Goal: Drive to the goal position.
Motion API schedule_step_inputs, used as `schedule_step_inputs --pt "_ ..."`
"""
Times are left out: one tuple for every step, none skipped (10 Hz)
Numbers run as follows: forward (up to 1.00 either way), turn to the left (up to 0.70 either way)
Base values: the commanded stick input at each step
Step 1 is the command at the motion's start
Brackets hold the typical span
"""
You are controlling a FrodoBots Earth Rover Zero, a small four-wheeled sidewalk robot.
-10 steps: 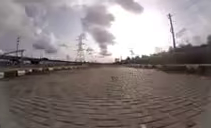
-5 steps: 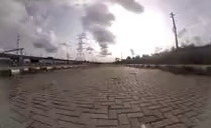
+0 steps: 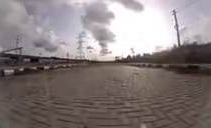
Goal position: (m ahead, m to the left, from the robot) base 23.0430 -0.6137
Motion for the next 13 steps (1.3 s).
schedule_step_inputs --pt "1.0 0.0" --pt "1.0 0.0" --pt "1.0 0.0" --pt "1.0 0.0" --pt "1.0 0.0" --pt "1.0 0.0" --pt "1.0 0.0" --pt "1.0 0.0" --pt "1.0 0.0" --pt "1.0 0.0" --pt "1.0 0.0" --pt "1.0 0.0" --pt "1.0 0.0"
